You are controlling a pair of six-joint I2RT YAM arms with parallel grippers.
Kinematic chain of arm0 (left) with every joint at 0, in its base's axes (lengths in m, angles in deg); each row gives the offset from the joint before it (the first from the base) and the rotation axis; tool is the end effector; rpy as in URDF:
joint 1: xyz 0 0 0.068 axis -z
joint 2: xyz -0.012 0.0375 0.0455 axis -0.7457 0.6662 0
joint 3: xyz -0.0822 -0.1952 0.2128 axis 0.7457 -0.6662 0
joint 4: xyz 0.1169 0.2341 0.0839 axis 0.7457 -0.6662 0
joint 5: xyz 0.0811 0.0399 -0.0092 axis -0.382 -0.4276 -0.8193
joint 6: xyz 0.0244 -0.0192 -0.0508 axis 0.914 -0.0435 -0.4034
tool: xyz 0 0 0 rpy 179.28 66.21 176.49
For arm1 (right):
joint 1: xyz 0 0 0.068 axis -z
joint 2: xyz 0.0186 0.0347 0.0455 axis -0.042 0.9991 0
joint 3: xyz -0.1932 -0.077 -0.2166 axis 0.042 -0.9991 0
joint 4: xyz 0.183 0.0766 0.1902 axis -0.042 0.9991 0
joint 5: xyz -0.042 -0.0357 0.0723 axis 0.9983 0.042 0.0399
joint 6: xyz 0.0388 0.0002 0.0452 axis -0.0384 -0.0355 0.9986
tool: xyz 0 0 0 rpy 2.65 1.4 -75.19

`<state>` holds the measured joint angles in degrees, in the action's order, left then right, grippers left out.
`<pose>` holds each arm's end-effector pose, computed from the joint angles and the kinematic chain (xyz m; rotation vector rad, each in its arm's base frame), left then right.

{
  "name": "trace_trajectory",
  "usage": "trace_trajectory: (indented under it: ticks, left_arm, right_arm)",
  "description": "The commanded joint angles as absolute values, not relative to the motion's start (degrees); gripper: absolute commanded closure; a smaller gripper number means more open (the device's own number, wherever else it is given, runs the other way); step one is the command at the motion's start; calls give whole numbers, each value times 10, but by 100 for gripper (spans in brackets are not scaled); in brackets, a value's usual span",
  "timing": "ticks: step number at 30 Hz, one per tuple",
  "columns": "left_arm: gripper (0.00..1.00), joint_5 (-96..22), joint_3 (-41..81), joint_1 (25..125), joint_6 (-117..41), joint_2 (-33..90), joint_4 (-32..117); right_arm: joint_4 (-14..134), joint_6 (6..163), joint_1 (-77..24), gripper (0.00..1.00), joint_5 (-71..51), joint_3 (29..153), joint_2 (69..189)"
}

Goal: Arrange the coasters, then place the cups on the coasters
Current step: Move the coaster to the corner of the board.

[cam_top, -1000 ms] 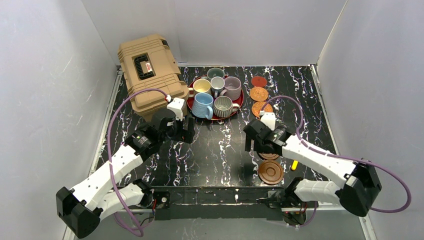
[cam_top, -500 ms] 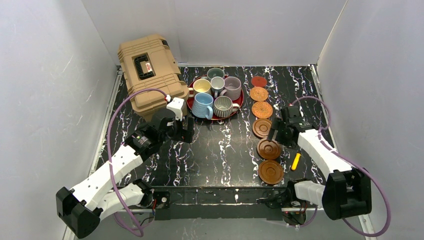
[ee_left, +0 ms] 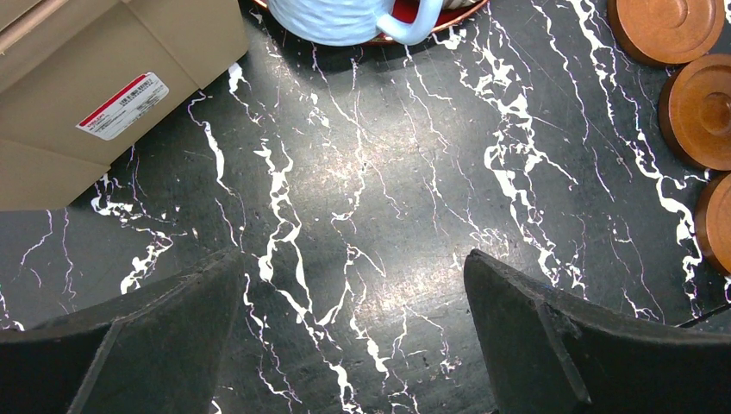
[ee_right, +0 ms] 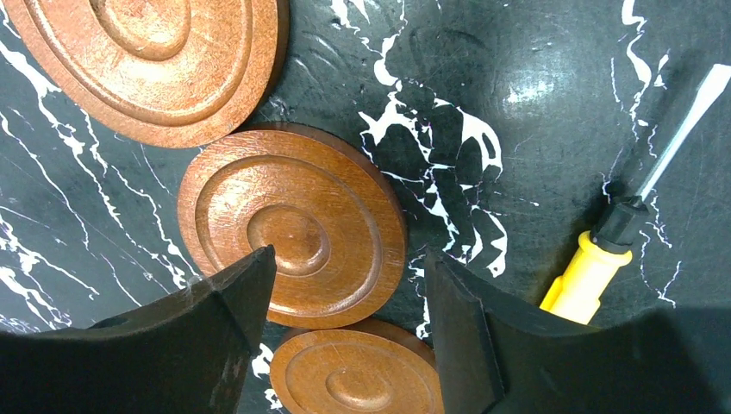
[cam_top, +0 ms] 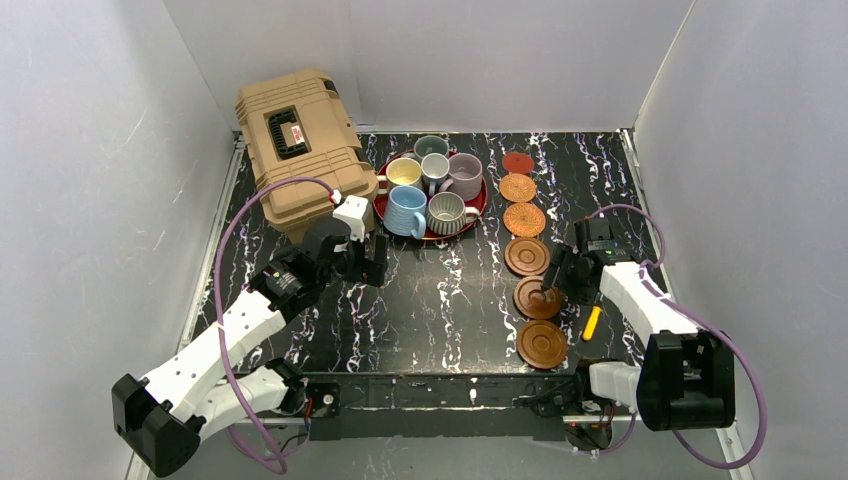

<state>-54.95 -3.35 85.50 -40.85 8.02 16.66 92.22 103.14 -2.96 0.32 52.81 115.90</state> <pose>0.1771 -0.1255 0.3267 0.3208 2.0775 -0.3686 0.2173 0.0187 0.2000 0.4794 2.6316 0.1196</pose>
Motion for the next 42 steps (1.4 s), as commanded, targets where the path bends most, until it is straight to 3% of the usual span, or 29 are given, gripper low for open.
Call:
trace_trajectory:
  ticks: [1,32,42]
  left_arm:
    - [2,-557,-20,853,-404,72,158]
    - [2,-557,-18,853,-403,77,157]
    - [2,-558,-18,853,-403,76,157]
  right_arm:
    - [911,1023,-28,28,-7,526,1167]
    - [904,1003,-28,37,-58,524,1209]
    - [906,1004,-28,34,-51,526,1203]
